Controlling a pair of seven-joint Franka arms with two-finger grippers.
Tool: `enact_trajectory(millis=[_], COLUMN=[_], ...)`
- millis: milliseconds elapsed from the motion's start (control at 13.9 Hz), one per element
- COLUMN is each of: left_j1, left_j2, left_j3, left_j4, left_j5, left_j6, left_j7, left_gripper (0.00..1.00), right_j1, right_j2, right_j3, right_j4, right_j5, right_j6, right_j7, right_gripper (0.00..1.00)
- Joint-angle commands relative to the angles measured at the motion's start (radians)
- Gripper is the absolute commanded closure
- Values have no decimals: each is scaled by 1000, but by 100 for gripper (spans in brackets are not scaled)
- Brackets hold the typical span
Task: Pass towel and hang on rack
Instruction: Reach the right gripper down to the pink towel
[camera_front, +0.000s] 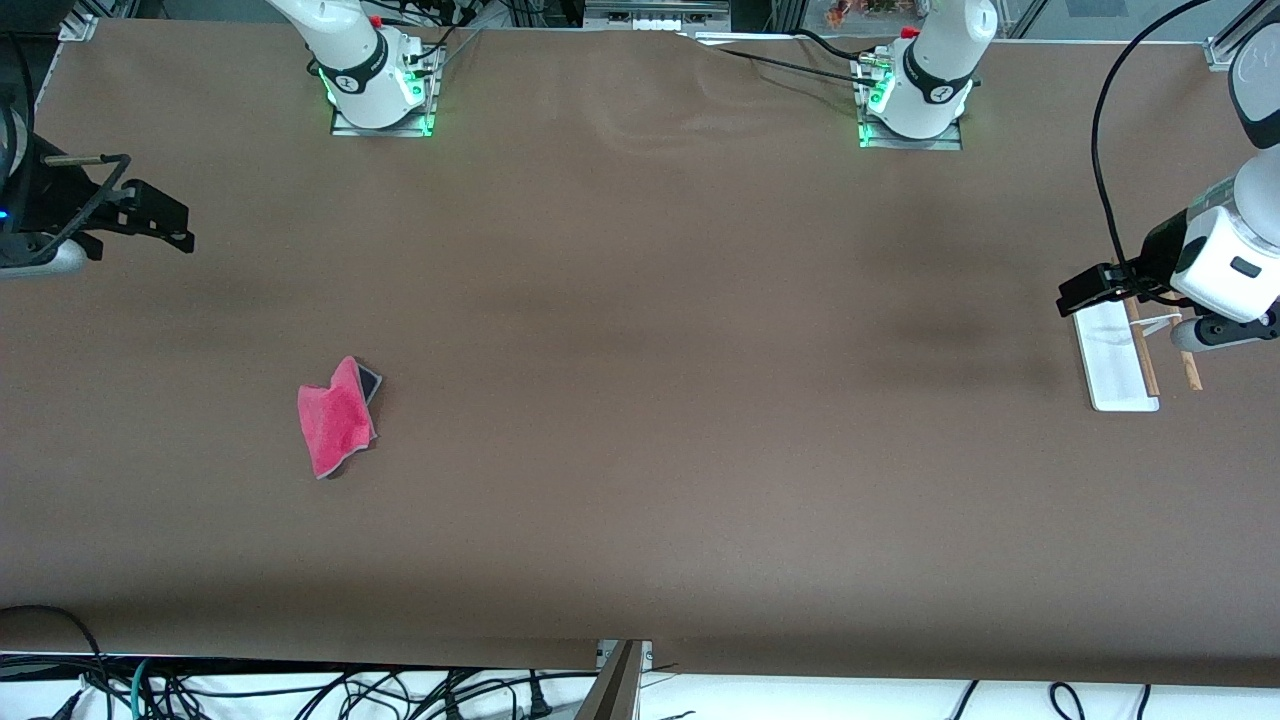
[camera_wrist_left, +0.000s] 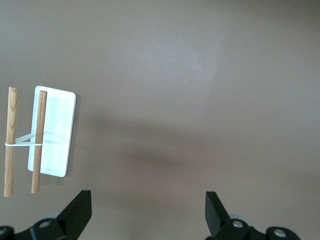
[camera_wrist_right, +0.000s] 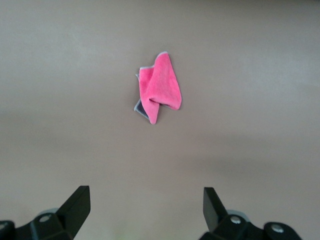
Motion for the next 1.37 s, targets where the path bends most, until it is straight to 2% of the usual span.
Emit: enact_trajectory(millis=[0,505,1009,1298], left_j1=[2,4,7,-3], left_j2=[6,7,13,15], left_j3=[-5,-5,-4,-7], left_j4=[13,13,12,4], left_j5=[3,3,4,4], left_j6=[2,0,-7,-4], left_j7=[-4,-4,12,-2], left_gripper=[0,0,0,0], right_j1=[0,23,34,31], right_j2=[38,86,237,349], right_j3=[1,0,0,0], right_j4=[24,23,20,-23], right_j5=[8,5,6,-2], right_j6=[17,93,238,391], right_j7=[-8,-11,-11,-13], right_gripper=[0,0,0,0])
